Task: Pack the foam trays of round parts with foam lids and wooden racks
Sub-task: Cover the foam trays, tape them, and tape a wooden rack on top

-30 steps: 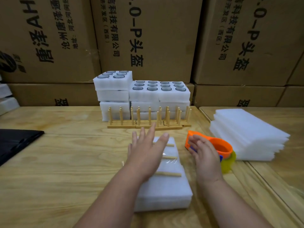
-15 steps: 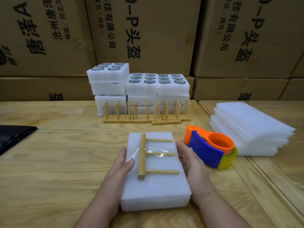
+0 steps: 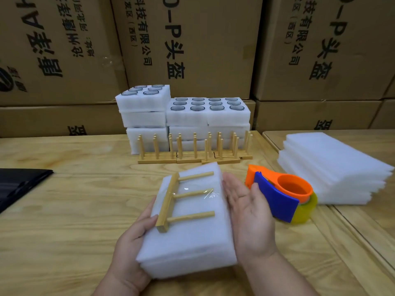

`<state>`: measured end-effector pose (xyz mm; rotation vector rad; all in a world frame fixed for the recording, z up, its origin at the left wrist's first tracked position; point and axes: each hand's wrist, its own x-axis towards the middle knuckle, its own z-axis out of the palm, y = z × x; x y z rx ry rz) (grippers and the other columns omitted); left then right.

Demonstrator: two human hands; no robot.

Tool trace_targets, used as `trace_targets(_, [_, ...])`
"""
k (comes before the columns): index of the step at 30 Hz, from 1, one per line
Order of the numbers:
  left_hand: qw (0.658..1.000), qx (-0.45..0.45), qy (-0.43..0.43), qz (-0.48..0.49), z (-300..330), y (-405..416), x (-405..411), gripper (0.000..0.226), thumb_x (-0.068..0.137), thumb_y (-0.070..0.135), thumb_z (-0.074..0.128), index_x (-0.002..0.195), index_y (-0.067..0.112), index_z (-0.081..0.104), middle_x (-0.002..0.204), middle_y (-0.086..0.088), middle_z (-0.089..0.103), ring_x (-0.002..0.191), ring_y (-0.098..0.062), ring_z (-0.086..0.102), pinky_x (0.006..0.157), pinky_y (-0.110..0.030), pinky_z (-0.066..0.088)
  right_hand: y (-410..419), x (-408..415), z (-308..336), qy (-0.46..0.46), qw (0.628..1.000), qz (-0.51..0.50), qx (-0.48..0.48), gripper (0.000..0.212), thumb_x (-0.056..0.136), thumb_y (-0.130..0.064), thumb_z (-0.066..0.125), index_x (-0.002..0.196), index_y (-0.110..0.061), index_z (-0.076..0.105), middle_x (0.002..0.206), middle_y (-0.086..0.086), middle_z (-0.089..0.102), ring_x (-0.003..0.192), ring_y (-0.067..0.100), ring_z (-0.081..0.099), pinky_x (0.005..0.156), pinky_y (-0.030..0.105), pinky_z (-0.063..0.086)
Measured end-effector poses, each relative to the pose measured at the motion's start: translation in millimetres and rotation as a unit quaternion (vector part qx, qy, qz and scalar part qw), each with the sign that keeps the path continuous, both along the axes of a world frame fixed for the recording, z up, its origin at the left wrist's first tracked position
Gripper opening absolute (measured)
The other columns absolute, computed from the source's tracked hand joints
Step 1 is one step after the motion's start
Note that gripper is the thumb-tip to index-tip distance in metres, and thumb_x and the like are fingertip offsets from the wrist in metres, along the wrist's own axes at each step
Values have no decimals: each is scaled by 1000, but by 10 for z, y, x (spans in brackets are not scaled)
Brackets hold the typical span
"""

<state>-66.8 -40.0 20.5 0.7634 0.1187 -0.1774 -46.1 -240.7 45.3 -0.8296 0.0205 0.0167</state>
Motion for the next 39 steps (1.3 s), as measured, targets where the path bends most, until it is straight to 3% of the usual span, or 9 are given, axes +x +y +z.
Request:
trace_targets(7, [998,-12,10,56,-13,86,-29,56,81,8,48,133,17,66,127,-16,70,101,-36,74,64,-45,63,136,78,25,40,987,153,-14,58,97,-60,33,123,-30,75,117,-1,76,108,18,73,86,38,61])
trace_targets(11, [985,157,15,70,45,206,-40,62,80,6,51,140,24,59,127,-10,71,100,-31,74,68,-38,62,185,78,-196,32,984,160,-77,48,107,-25,45,153,-34,41,115,-11,76,105,15,73,78,33,61])
trace_targets(17, [931,349,26,105,164,415,-262,63,91,15,68,151,20,47,147,6,55,113,-1,62,105,-33,44,279,54,-258,-9,980,149,-133,60,103,-1,43,112,-57,63,110,-9,78,102,19,75,70,30,61])
trace_targets(20, [906,389,3,165,232,484,-423,53,93,13,68,138,38,58,143,9,56,125,-3,53,108,-32,37,450,50,-256,-30,977,144,-153,58,98,-4,48,129,-52,60,122,0,74,112,27,71,87,46,60])
trace_targets(24, [701,619,-187,301,428,392,-754,46,84,44,67,128,58,58,140,26,56,133,-4,49,104,-27,35,738,113,-255,-42,974,136,-178,54,98,-7,49,143,-36,52,128,5,71,116,32,68,98,58,54])
trace_targets(27, [483,784,-289,263,241,270,-795,52,82,67,50,127,41,53,135,-2,65,129,-26,58,99,-39,42,1036,159,-227,-37,967,129,-218,51,106,-12,43,150,-38,42,145,-3,60,129,19,61,105,43,51])
trace_targets(29, [431,840,-239,228,95,178,-776,38,104,57,25,130,39,47,139,-18,59,119,-41,65,105,-49,36,1227,186,-194,-46,954,133,-266,55,109,-23,43,160,-30,24,163,-11,32,148,8,35,124,39,28])
trace_targets(34, [473,840,-83,252,-63,404,-617,73,53,75,56,121,48,52,138,-6,64,127,-24,49,111,-58,25,1435,330,-254,-81,935,184,-293,41,108,-38,45,143,-21,59,148,-9,56,140,4,46,123,36,30])
trace_targets(39, [483,844,-18,233,-152,880,-184,77,64,58,82,133,56,49,161,7,34,146,-15,20,102,-79,31,1339,394,-450,-62,958,120,-253,37,109,-22,42,102,-12,77,112,4,78,113,18,70,103,34,49])
